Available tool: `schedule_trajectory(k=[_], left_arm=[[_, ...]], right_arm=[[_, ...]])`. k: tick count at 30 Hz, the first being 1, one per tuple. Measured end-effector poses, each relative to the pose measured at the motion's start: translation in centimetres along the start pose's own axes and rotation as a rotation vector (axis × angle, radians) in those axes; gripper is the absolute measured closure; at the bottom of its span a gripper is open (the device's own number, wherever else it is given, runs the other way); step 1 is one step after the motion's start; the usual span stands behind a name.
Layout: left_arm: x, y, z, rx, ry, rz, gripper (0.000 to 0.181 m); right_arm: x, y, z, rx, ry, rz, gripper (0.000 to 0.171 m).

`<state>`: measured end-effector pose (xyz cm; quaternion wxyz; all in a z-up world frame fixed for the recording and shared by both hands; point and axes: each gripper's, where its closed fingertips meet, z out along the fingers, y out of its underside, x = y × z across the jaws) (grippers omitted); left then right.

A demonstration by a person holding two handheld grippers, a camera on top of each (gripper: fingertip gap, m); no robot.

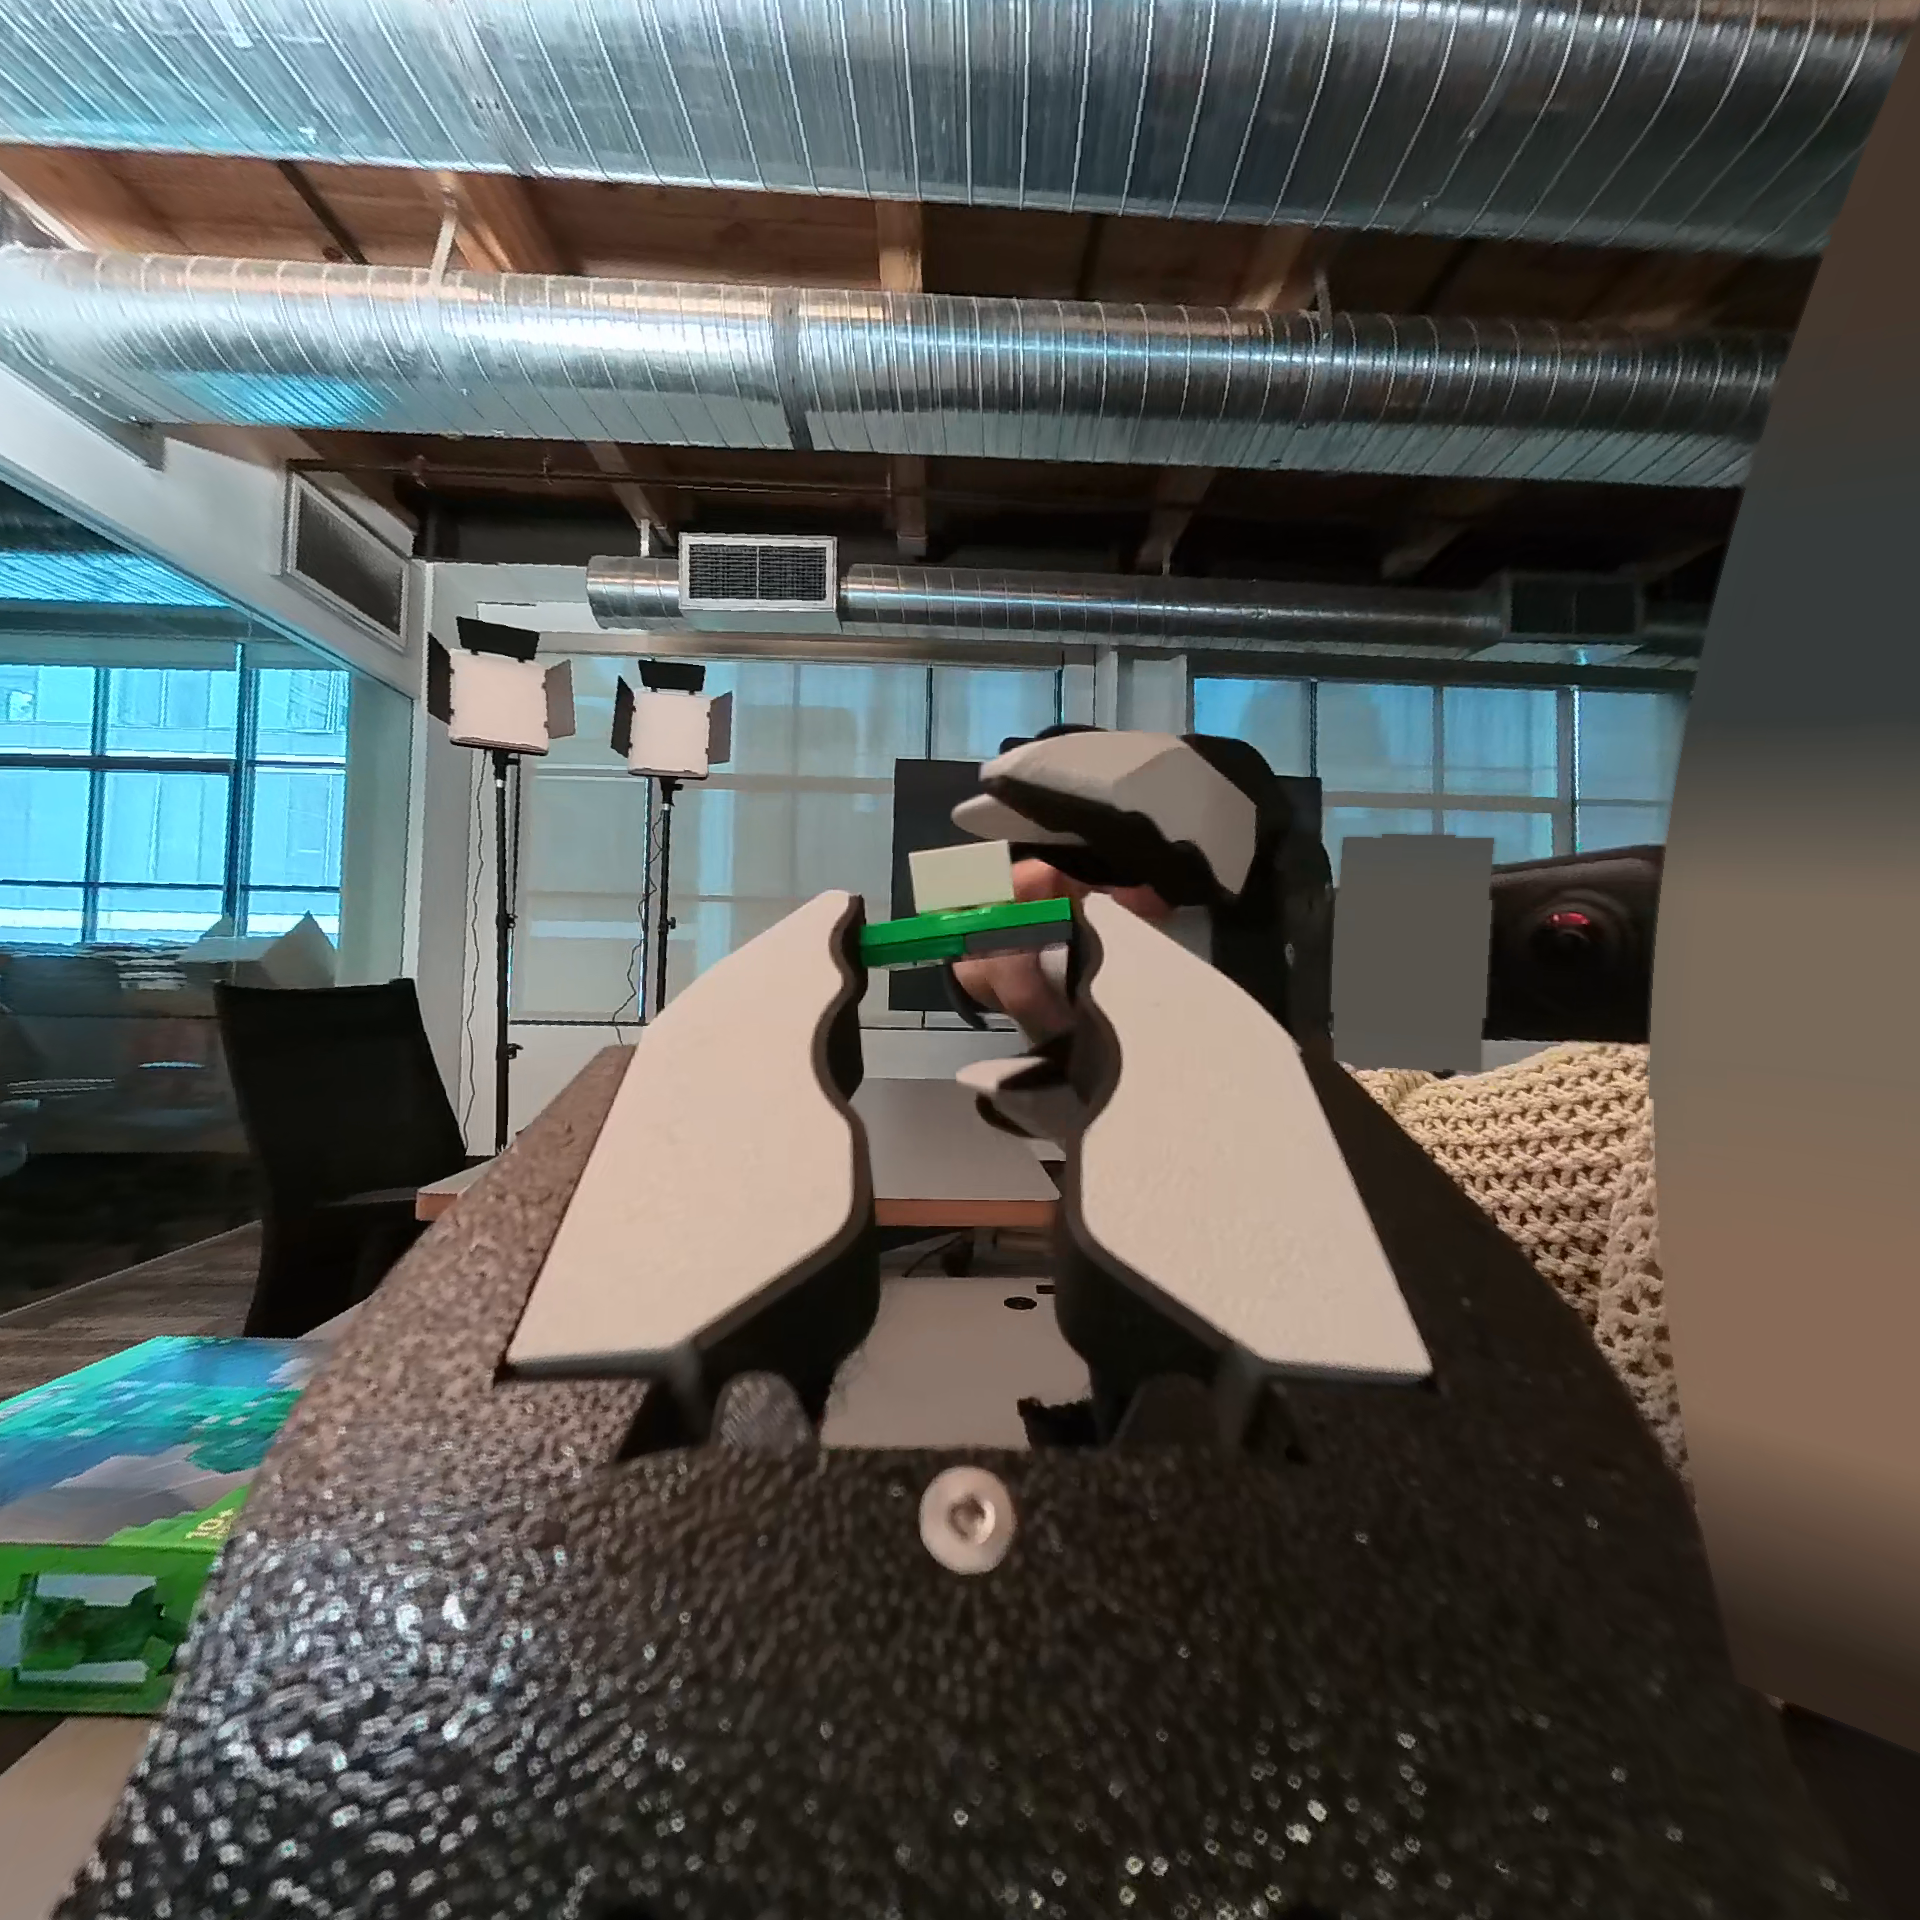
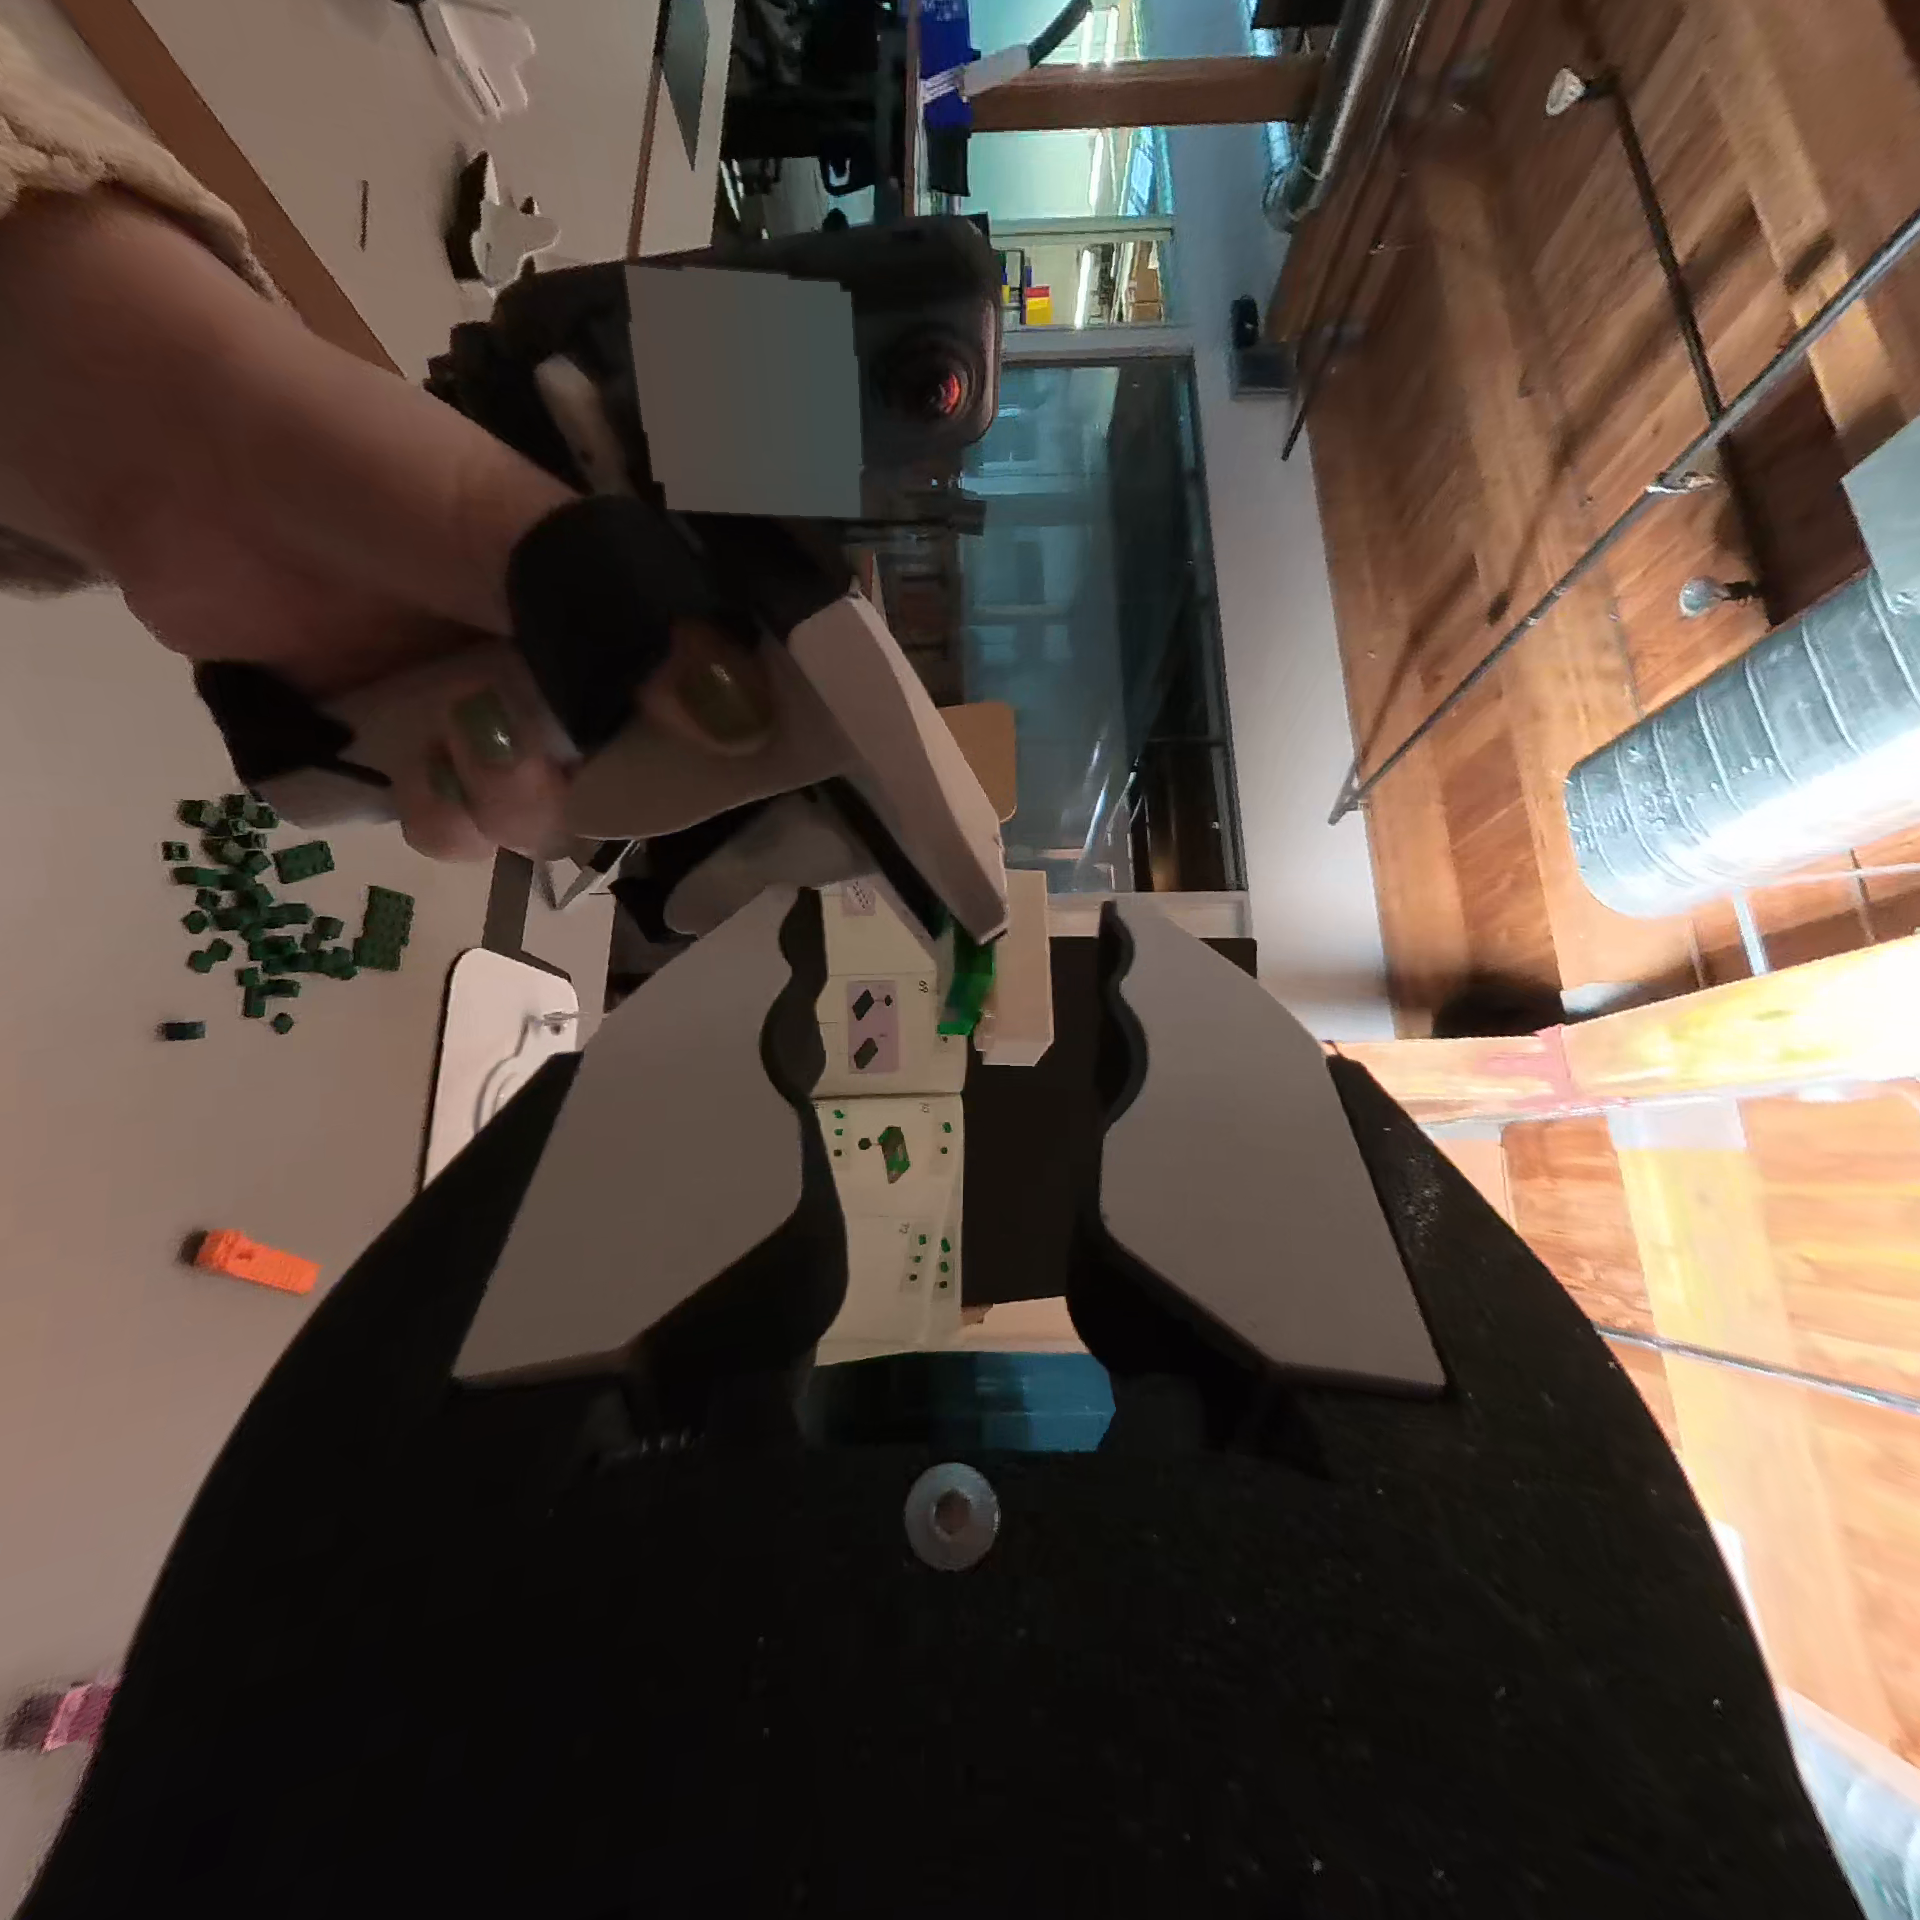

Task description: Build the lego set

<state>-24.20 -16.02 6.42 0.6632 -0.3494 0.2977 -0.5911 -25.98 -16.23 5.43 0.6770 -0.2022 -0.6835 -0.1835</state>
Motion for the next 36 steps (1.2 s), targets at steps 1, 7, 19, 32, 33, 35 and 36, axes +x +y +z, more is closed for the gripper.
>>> schedule_trajectory(k=[1,7,19,32,33,35,36], left_arm=[[0.1,0.0,0.0,0.0,0.002,0.002,0.145],[0.6,0.0,0.1,-0.004,0.022,-0.003,0.145],[1.1,0.8,0.6,-0.028,0.038,-0.011,0.145],[1.8,1.4,0.9,-0.042,0.079,-0.023,0.146],[1.8,1.4,1.0,-0.041,0.079,-0.029,0.146],[1.6,1.6,1.0,-0.045,0.074,-0.04,0.146],[1.5,1.6,1.0,-0.043,0.068,-0.04,0.146]], right_arm=[[0.1,0.0,0.0,-0.002,0.002,-0.003,0.124],[0.0,0.2,0.2,-0.016,-0.022,-0.027,0.135],[0.1,0.1,-0.4,-0.019,-0.052,-0.054,0.152],[-0.4,-0.1,-1.0,0.009,-0.137,0.048,0.153],[-0.4,0.0,-1.1,0.013,-0.144,0.064,0.153],[-0.5,0.2,-1.0,0.017,-0.147,0.084,0.153],[-0.5,0.3,-1.0,0.02,-0.139,0.095,0.153]])
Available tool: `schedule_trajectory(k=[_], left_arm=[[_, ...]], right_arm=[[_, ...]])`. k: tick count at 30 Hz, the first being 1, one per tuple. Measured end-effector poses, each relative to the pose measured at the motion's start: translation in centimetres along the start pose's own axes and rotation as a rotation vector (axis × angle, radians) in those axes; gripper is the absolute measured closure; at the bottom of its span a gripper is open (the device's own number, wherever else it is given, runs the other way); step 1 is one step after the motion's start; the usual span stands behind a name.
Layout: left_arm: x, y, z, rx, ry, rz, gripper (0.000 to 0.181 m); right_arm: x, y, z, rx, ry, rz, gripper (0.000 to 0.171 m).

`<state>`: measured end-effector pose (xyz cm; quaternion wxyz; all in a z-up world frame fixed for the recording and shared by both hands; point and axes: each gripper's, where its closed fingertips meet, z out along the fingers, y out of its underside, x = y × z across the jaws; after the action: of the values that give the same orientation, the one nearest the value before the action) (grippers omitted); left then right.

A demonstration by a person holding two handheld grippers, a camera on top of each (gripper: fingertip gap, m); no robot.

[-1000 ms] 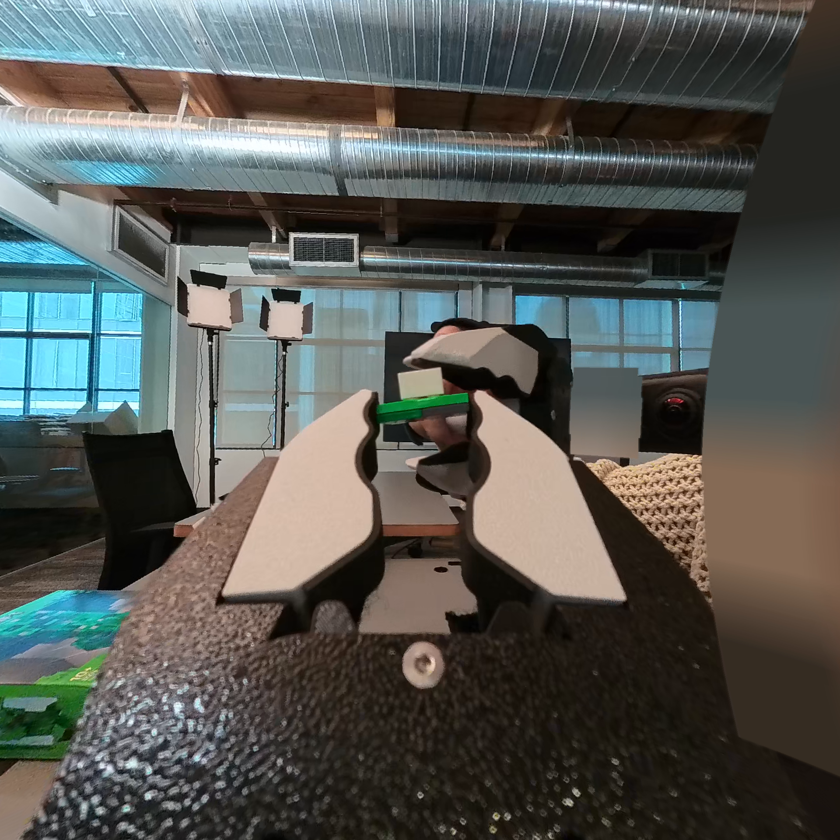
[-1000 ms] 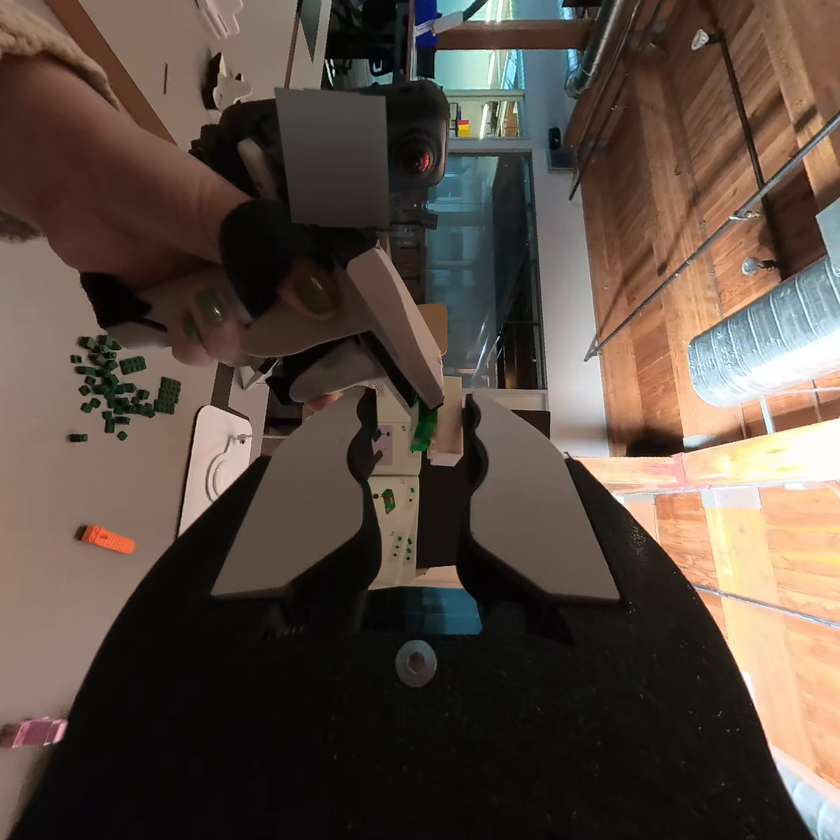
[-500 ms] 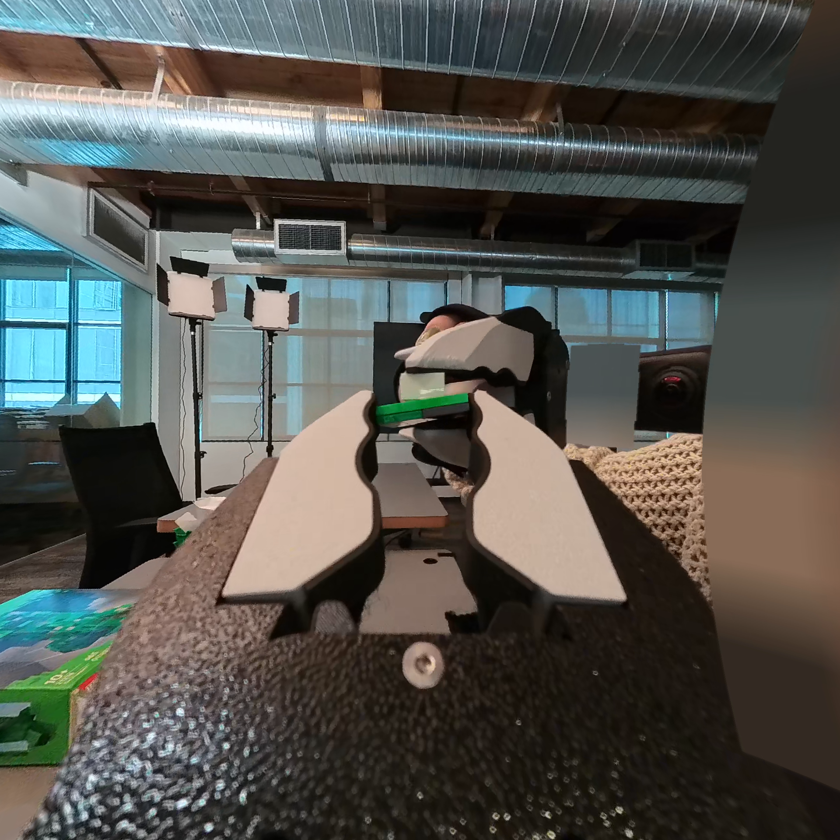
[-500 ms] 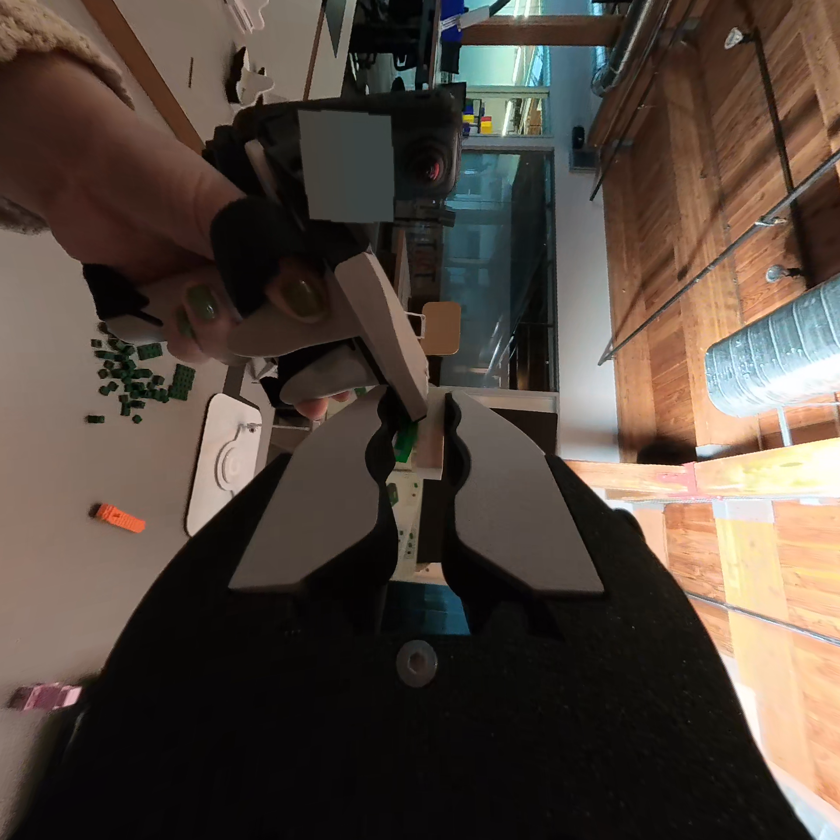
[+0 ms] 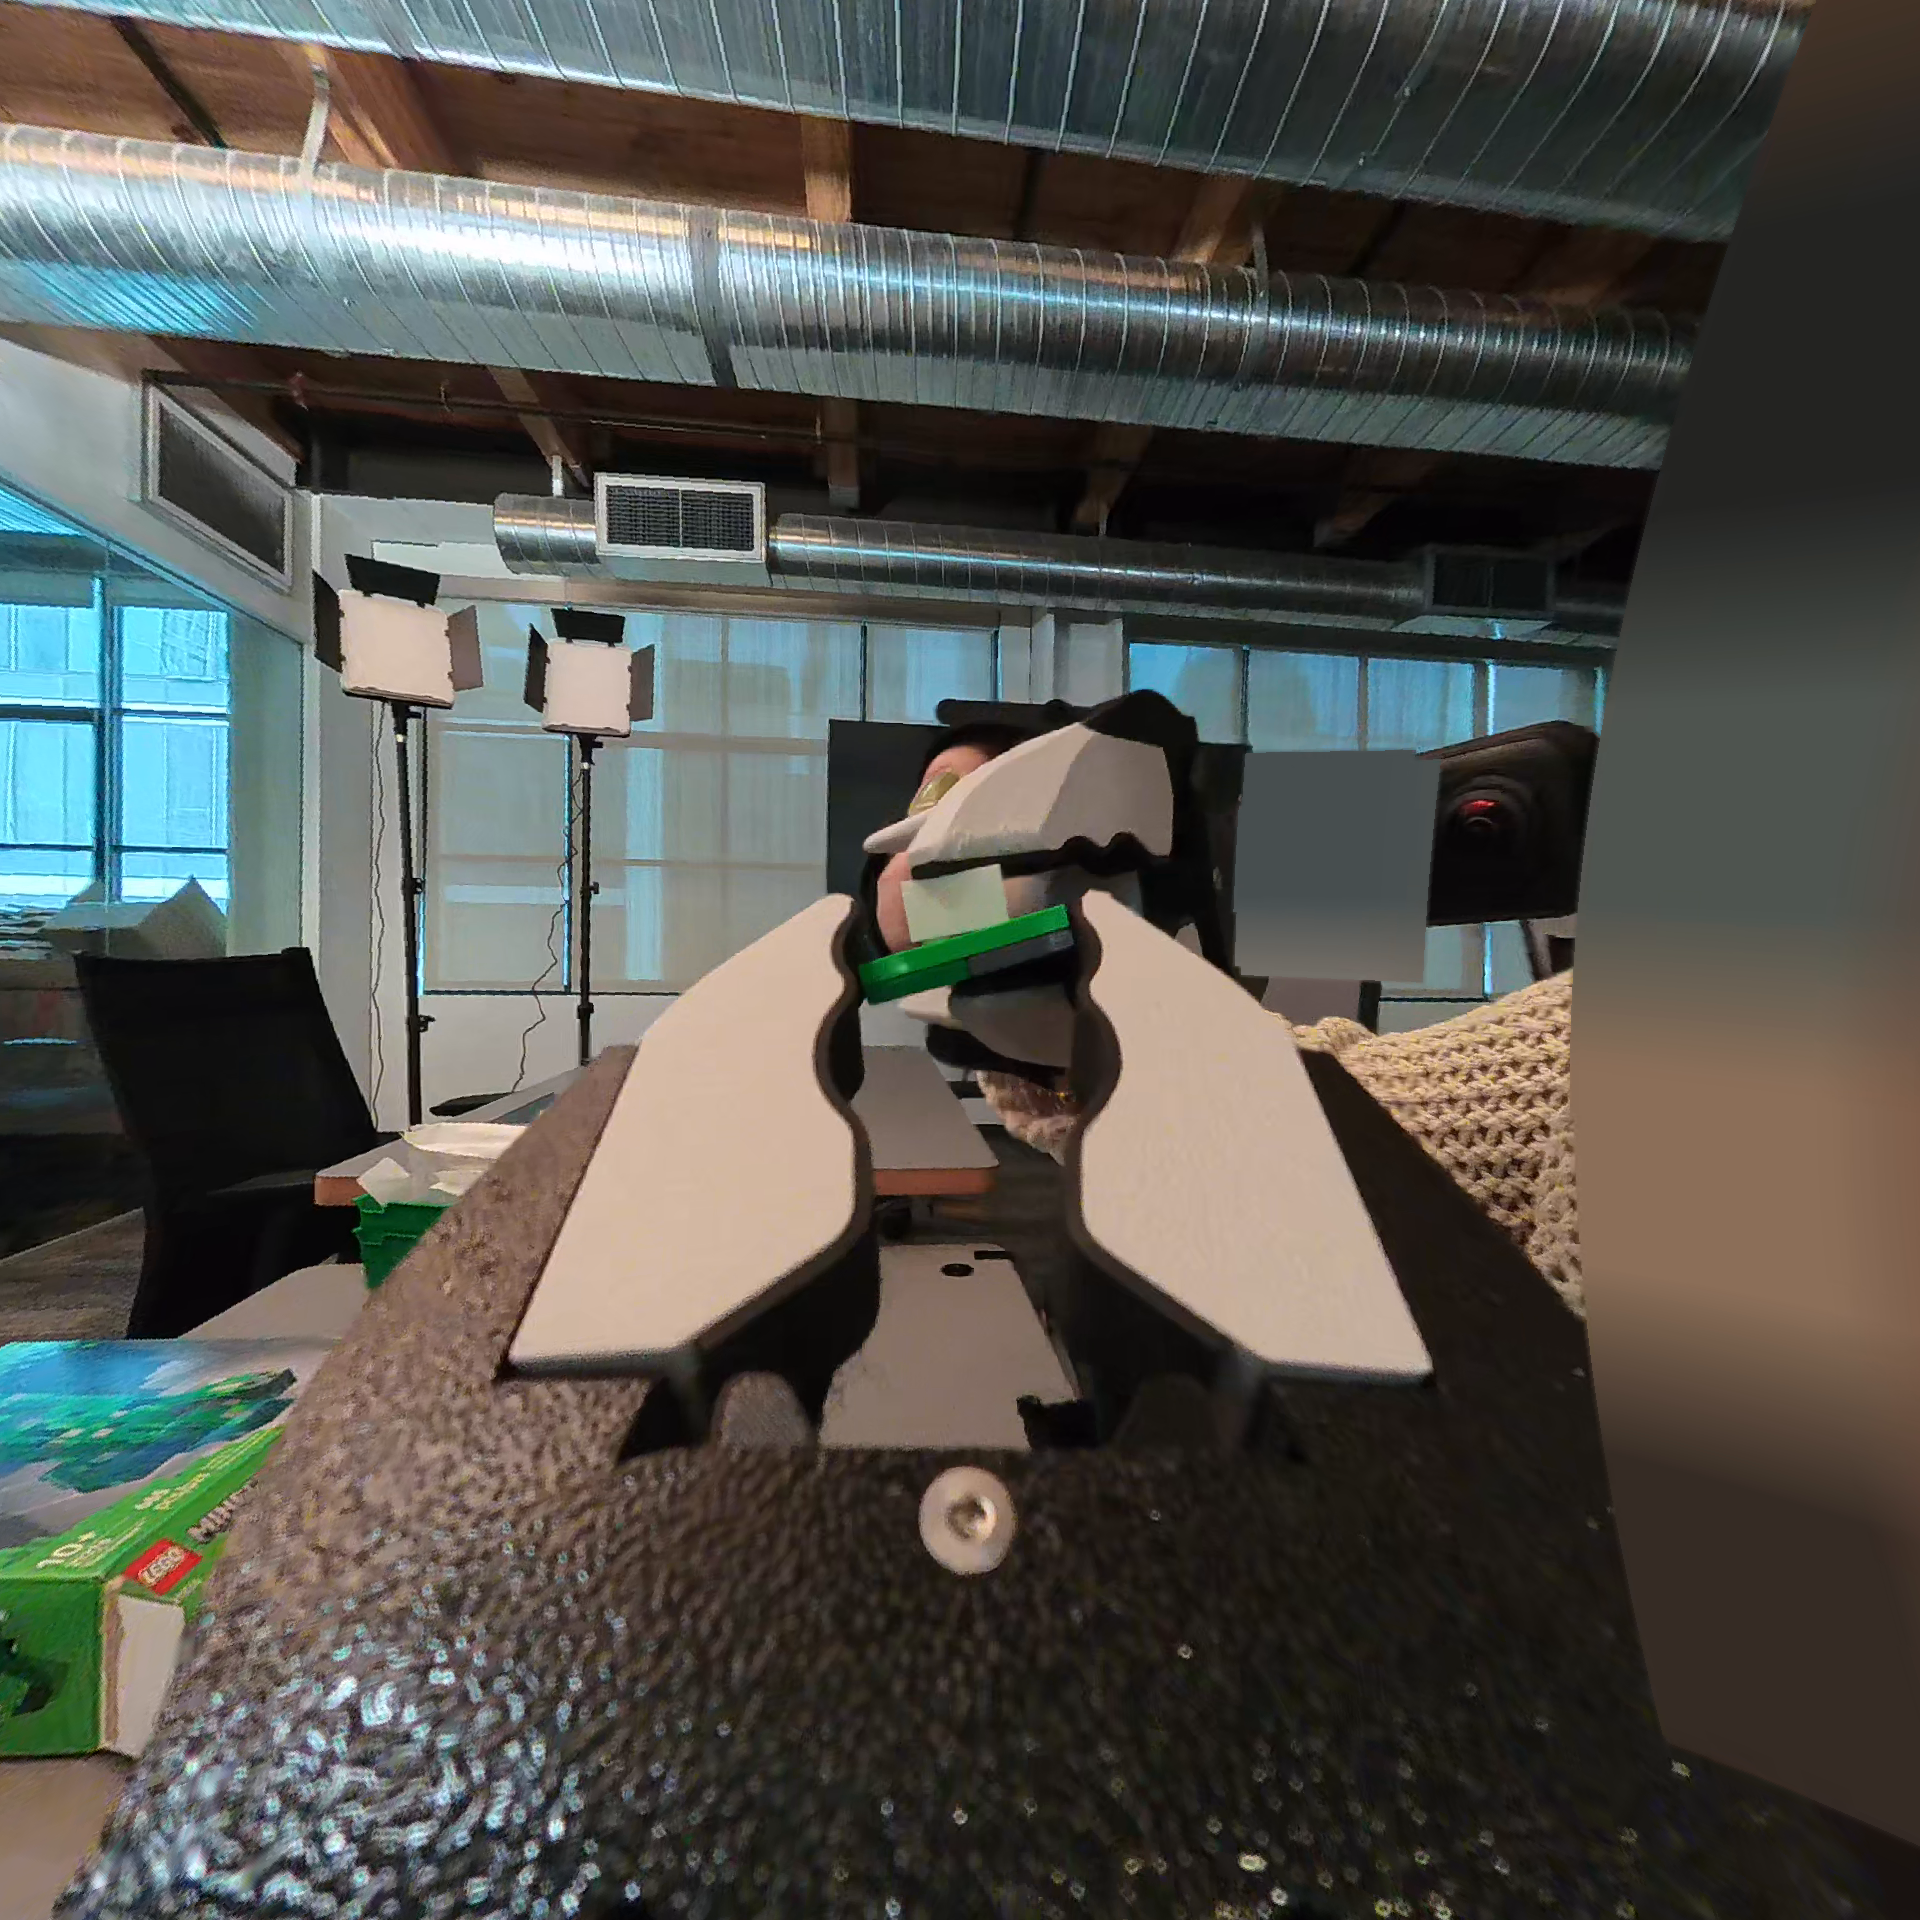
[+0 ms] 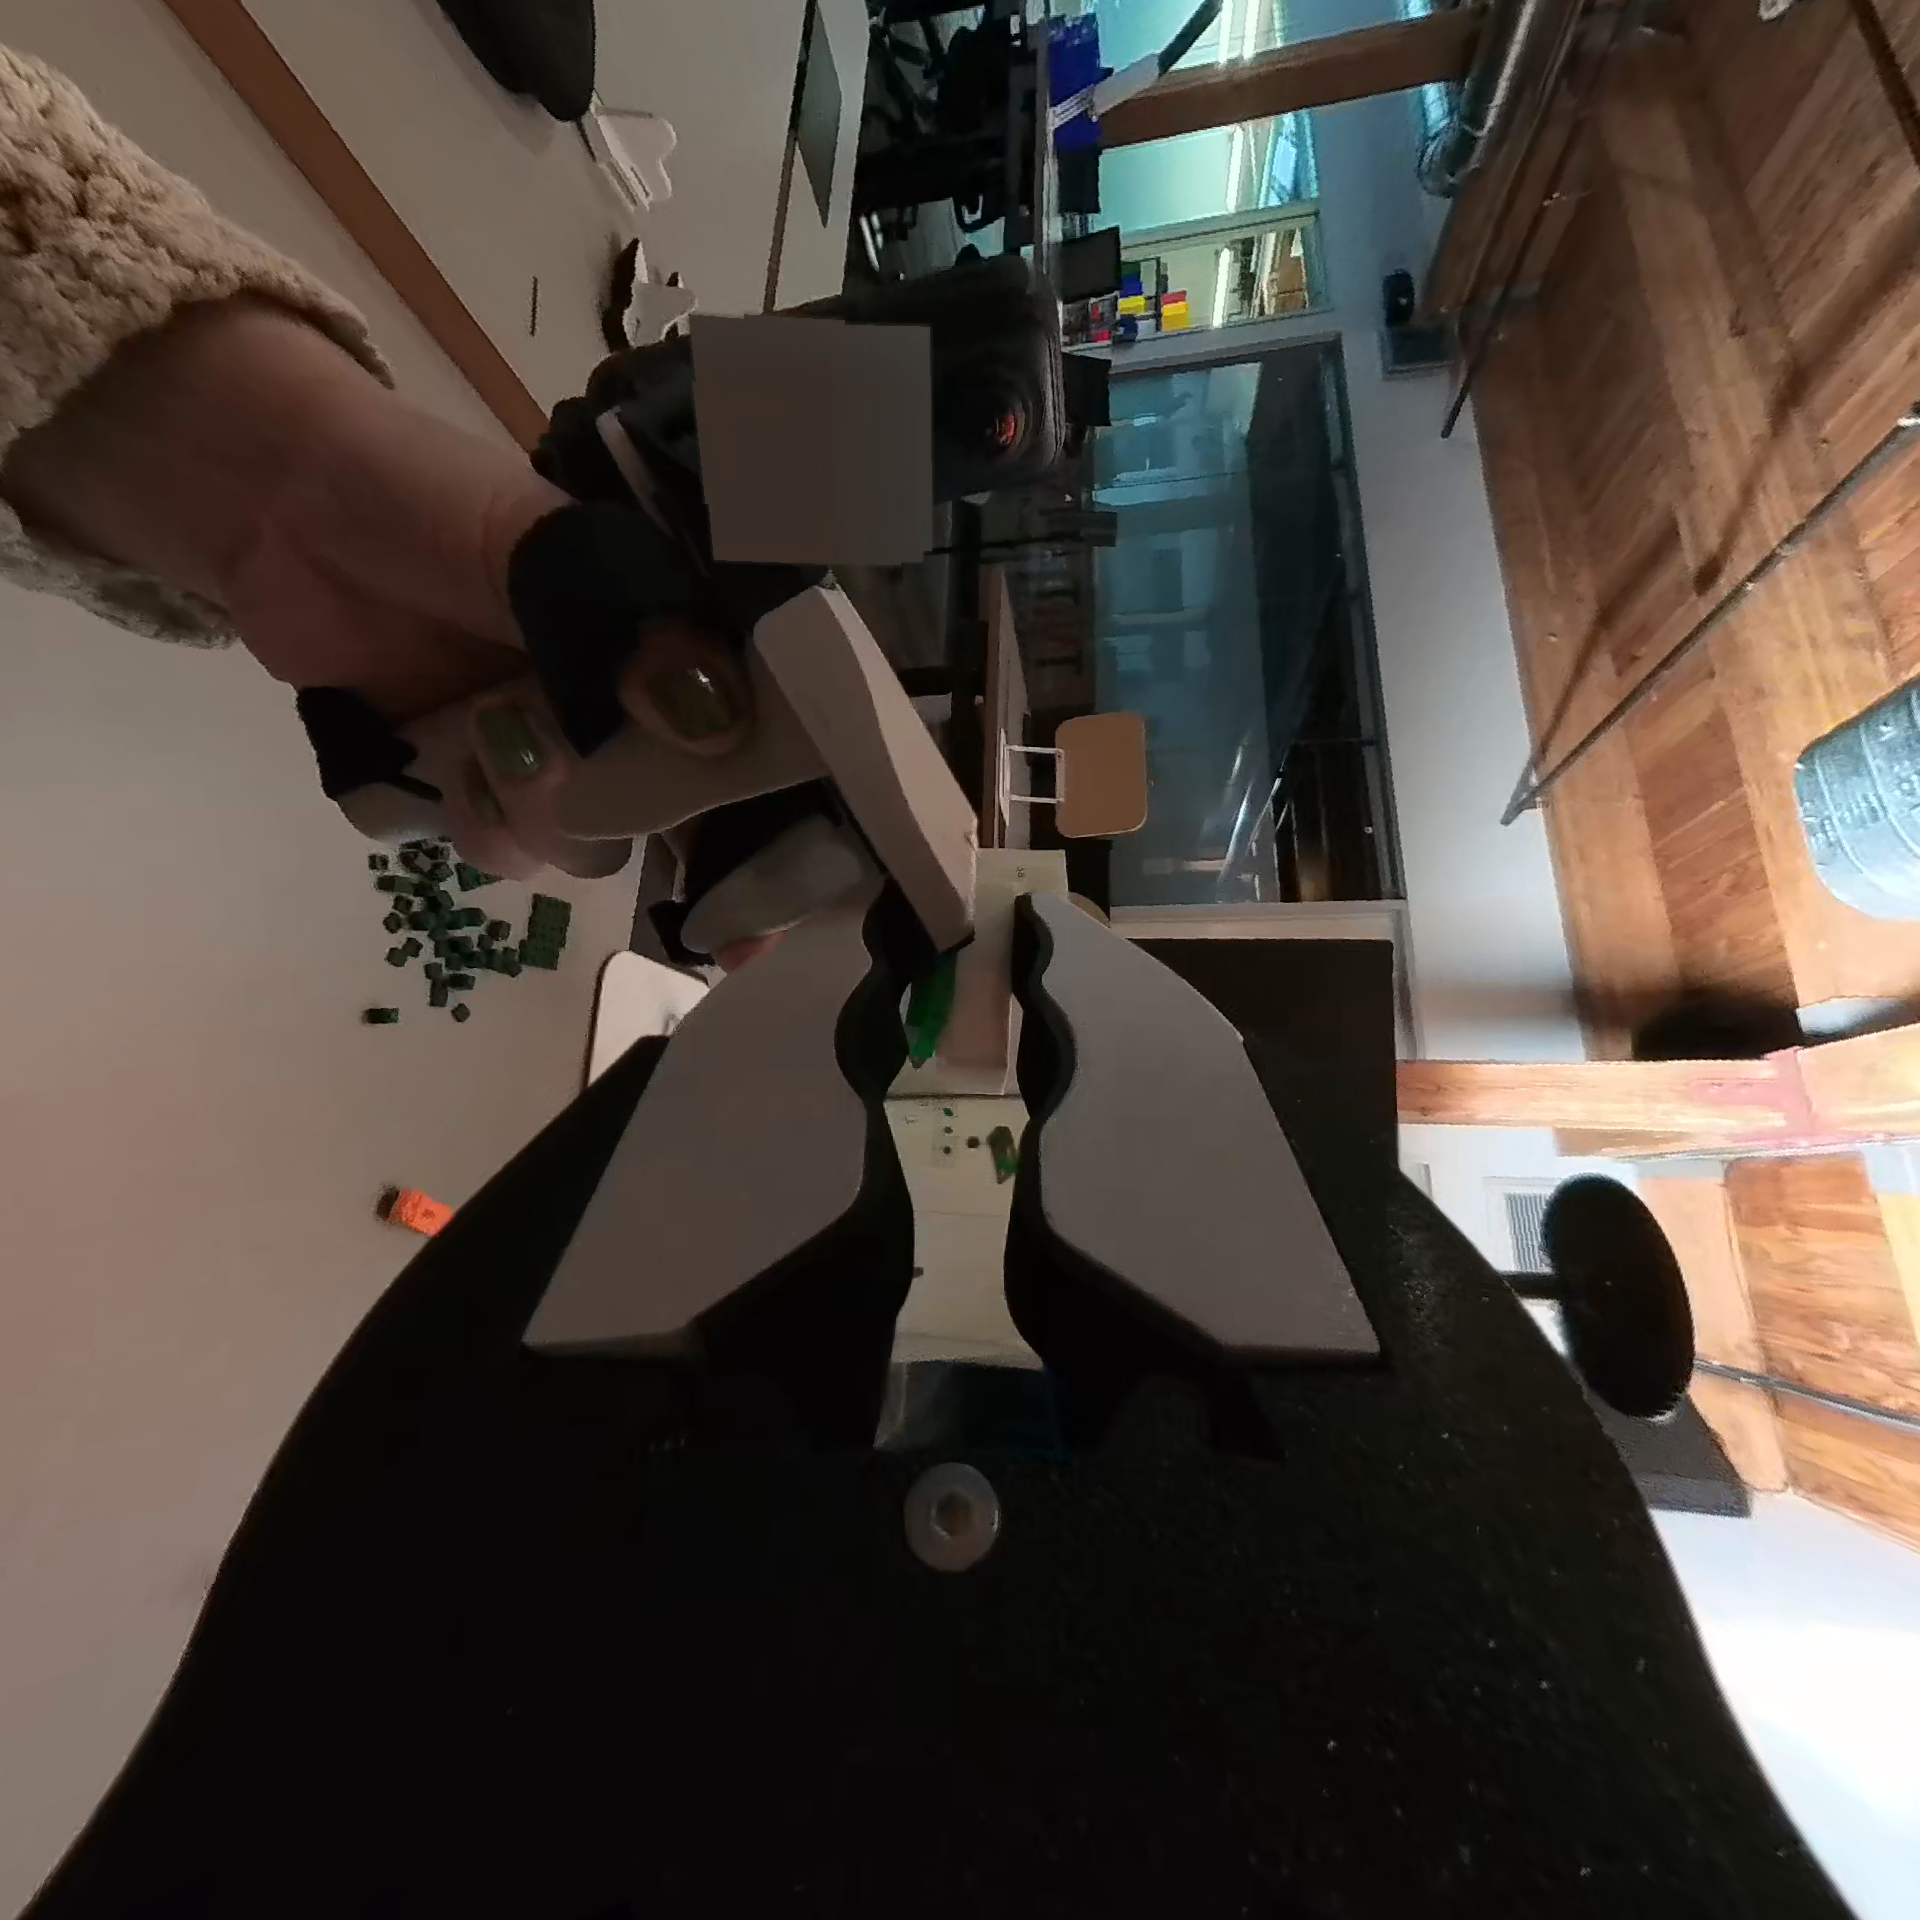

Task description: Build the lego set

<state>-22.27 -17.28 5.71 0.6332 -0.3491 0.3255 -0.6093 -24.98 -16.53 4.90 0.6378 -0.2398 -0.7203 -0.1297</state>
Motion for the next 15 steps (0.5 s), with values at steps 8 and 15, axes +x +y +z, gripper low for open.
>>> schedule_trajectory(k=[8,15], left_arm=[[-4.0,-0.3,-2.3,-0.1,-0.247,0.338,0.134],[-6.5,2.6,-4.1,-0.301,-0.326,0.61,0.124]], right_arm=[[-0.8,3.8,0.6,-0.01,0.024,0.339,0.153],[-3.3,7.2,1.9,0.189,-0.339,1.277,0.153]])
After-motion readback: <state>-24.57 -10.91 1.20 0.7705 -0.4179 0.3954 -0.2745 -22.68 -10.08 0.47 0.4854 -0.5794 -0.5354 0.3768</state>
